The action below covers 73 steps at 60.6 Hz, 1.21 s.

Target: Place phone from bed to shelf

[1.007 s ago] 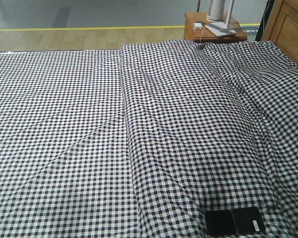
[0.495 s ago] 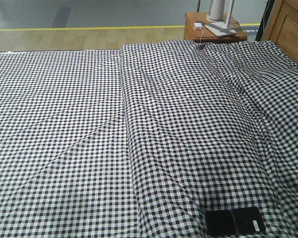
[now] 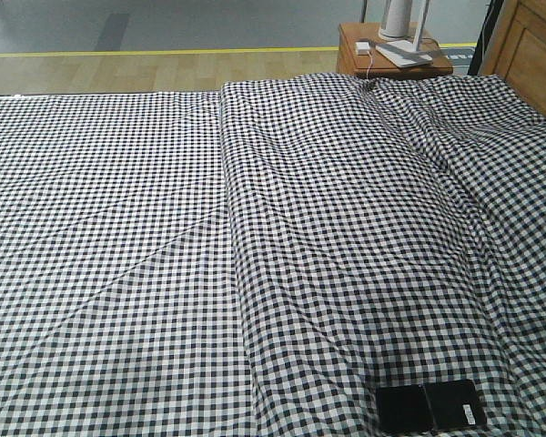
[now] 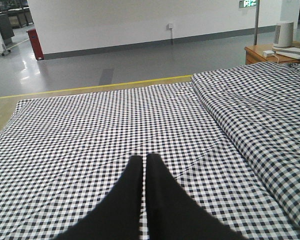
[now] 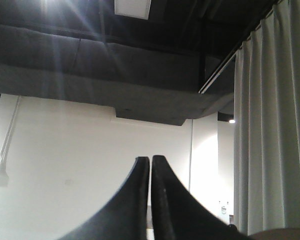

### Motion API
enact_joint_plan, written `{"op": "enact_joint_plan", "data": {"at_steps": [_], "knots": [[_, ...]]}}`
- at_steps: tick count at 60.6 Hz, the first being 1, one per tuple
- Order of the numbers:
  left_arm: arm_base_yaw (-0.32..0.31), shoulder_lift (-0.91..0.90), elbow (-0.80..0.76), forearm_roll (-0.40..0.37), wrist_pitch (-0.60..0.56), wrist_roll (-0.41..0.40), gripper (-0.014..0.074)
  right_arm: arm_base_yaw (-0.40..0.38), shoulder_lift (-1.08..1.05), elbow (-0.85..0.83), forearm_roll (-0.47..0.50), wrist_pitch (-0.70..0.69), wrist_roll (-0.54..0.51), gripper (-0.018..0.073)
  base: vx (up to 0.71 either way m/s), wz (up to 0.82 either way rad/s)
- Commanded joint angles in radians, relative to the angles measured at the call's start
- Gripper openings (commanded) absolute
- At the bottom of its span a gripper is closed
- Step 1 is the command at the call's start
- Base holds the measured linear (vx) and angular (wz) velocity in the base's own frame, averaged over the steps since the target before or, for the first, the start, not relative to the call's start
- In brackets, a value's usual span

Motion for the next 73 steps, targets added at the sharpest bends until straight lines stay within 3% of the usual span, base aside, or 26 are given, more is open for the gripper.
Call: {"op": "enact_joint_plan", "data": {"at_steps": [1,14,26,40,47,53,73], "knots": [[0.0,-0.012,-0.023,-0.009,-0.072,-0.006,0.0001,-0.003,0.111,-0.11,0.006,-0.013,-0.014,-0.0008,0.0,0.0],[0.0,-0.012,-0.023,-0.009,-0.072,-0.006,0.0001,-0.002,0.351,-0.259,0.024,0.202,-0.008,0.0006,0.0,0.0],[0.0,-0.012,-0.023,-0.009,-0.072,-0.006,0.0001,-0.002,0.52,-0.293,0.024,0.37,-0.008,0.0107,0.0,0.0],[0.0,-0.012,-0.023,-0.009,-0.072,-0.006,0.0001,-0.002,0.66,-0.293,0.03,0.52,-0.008,0.0424,0.0,0.0],[0.0,-0.012,-0.023,-0.009,-0.072,-0.006,0.0001,-0.002,0.696,-0.293,0.064,0.531,-0.008,0.0602,0.0,0.0],[0.0,-0.012,-0.023,-0.009,-0.072,-0.006,0.0001,-0.002,0.7,-0.293,0.109,0.522,-0.008,0.0703,0.0,0.0],[0.0,-0.012,-0.023,-0.009,-0.072,-0.006,0.0001,-0.007,0.73,-0.304,0.121,0.528,0.002,0.0717,0.0,0.0]]}}
